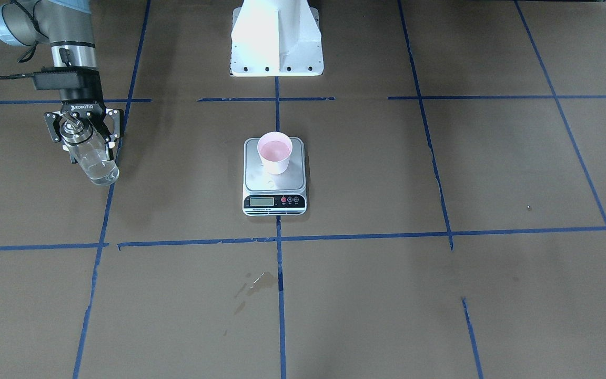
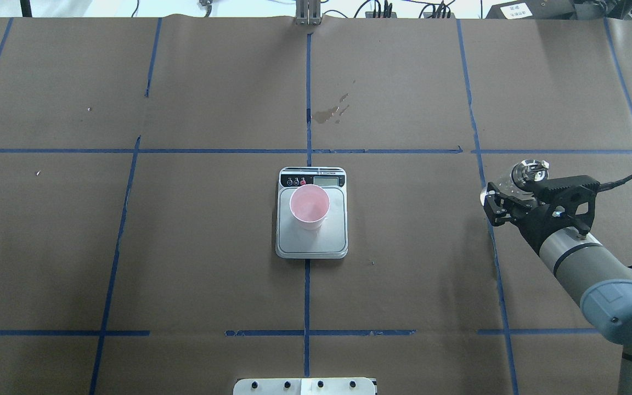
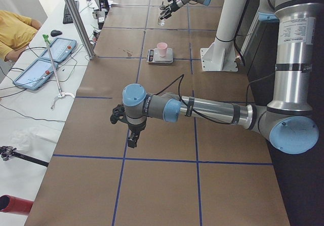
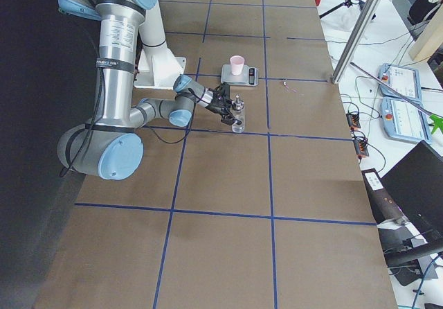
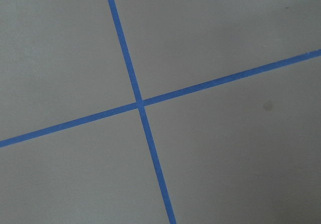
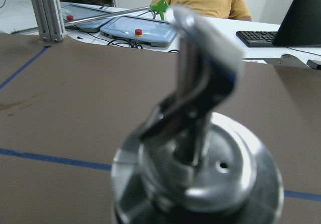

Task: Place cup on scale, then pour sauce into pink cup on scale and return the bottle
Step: 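Lift the sauce bottle and carry it toward the pink cup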

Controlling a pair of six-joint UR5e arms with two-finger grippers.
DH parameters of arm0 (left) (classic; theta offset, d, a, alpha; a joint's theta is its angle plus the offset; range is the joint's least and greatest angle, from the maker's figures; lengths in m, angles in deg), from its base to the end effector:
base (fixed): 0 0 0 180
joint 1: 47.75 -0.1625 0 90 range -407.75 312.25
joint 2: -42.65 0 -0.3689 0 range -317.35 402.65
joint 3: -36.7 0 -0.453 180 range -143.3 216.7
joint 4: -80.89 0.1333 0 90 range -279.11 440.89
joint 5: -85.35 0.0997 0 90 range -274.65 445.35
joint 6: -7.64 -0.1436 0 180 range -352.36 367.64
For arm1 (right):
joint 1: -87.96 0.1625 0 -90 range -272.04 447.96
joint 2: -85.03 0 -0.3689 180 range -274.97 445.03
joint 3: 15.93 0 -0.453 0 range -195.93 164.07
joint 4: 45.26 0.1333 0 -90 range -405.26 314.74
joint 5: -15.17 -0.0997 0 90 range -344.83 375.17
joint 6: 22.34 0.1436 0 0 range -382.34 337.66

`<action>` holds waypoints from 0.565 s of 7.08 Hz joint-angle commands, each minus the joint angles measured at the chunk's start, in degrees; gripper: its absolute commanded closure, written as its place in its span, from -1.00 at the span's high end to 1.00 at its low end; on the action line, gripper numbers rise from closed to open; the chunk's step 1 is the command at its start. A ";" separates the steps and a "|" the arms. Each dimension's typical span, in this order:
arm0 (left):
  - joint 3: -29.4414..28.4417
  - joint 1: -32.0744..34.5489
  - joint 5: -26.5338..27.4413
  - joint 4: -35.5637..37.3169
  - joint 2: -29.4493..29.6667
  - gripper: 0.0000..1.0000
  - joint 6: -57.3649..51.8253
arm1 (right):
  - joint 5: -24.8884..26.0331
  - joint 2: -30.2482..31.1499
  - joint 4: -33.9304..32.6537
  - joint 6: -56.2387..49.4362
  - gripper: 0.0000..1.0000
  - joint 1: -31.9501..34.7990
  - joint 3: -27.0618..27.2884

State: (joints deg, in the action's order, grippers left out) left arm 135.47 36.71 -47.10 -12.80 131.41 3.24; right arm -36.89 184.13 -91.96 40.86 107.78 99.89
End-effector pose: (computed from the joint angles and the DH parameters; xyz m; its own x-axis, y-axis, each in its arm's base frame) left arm 0.0178 -0.5604 0.5565 0.7123 0.2763 -0.6452 -0.1498 0.9579 0.2448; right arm -0.4173 -0.3859 0.3667 0.7661 -0.1019 0.6346 -0.4739 0.5775 0.6648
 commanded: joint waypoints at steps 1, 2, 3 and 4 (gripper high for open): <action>0.02 0.00 0.00 0.00 0.01 1.00 0.00 | 2.39 -1.53 -0.84 -4.63 -1.00 0.49 0.04; 0.02 0.00 0.00 0.00 0.01 1.00 0.00 | 2.93 -1.97 -0.76 -8.49 -1.00 0.48 0.20; -0.06 0.00 0.00 0.09 0.01 1.00 0.00 | 3.20 -4.32 -0.76 -8.79 -1.00 0.57 0.20; -0.24 0.00 0.00 0.09 -0.07 1.00 0.00 | 3.11 -5.57 -1.81 -9.57 -1.00 0.48 -0.41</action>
State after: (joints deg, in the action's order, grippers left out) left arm 135.39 36.71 -47.10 -12.75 131.41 3.24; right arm -33.92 180.27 -92.96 32.48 108.30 99.94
